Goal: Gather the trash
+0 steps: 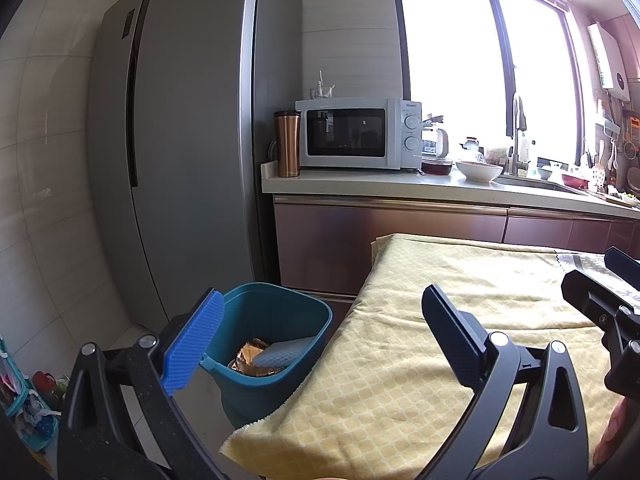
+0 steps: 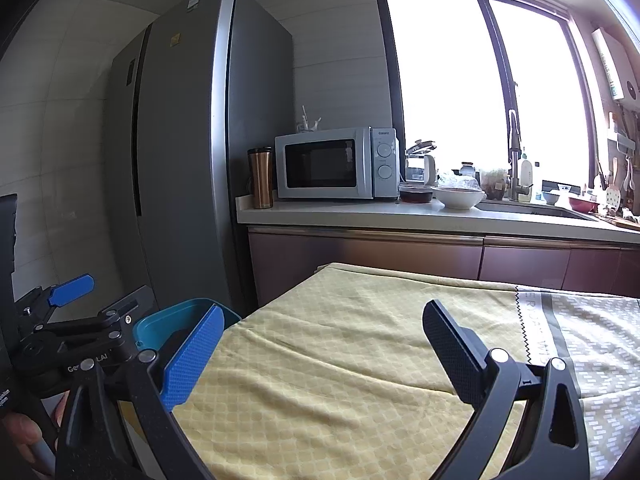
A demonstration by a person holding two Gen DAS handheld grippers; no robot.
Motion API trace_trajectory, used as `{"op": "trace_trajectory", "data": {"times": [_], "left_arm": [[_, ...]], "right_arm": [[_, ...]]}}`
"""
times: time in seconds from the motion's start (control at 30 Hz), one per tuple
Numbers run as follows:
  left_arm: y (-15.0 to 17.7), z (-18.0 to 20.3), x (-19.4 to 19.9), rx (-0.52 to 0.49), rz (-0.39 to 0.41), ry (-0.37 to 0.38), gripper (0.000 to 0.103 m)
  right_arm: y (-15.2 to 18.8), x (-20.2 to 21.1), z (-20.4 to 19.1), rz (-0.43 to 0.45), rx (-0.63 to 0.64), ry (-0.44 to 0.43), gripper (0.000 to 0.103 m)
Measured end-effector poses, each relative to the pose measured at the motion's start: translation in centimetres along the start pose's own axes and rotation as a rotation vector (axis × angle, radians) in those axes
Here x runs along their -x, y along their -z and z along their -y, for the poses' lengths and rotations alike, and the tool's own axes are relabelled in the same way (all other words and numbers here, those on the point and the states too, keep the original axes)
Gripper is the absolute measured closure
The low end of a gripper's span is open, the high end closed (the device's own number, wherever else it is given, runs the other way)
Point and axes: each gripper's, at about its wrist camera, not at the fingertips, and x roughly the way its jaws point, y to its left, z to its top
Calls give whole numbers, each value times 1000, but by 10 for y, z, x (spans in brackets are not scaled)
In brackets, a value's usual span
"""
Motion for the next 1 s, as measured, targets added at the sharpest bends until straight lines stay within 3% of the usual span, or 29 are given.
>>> {"op": "trace_trajectory", "data": {"times": [1.0], "left_arm": [[1,3,0,-2,8,6,6]], "right_arm": [[2,1,5,-2,-12,9,7]]}}
